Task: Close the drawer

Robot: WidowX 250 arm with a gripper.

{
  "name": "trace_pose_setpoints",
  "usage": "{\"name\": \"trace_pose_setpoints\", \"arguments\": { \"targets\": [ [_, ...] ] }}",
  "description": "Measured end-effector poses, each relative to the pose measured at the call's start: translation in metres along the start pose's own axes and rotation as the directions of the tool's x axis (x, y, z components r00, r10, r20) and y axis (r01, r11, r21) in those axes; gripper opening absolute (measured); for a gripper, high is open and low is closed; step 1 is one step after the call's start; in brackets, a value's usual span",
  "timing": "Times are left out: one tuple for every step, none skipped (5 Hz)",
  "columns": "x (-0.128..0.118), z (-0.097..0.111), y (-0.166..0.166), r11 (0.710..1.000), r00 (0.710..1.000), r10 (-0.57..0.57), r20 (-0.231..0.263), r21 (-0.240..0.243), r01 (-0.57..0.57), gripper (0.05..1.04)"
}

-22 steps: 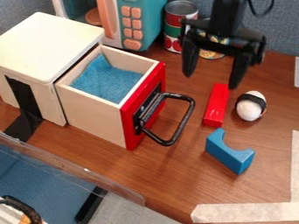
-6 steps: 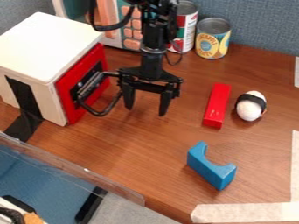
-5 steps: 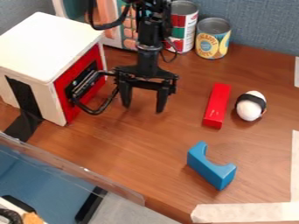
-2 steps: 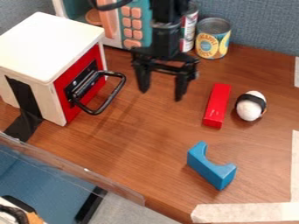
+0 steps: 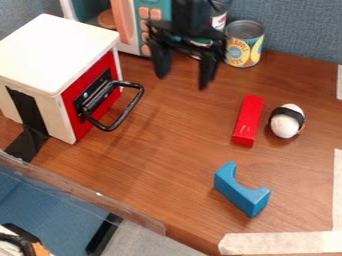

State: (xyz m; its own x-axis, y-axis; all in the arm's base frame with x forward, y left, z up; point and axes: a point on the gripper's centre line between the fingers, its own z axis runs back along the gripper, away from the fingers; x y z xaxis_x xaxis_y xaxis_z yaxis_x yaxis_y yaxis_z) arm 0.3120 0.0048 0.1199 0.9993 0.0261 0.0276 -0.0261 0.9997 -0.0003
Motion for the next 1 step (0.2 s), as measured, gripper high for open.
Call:
{"name": "trace_pose_setpoints", "arguments": {
  "targets": [
    [-0.0103, 0.0304, 0.0207, 0.999, 0.997, 0.042, 0.066, 0.004, -0.043, 0.999]
  ]
}}
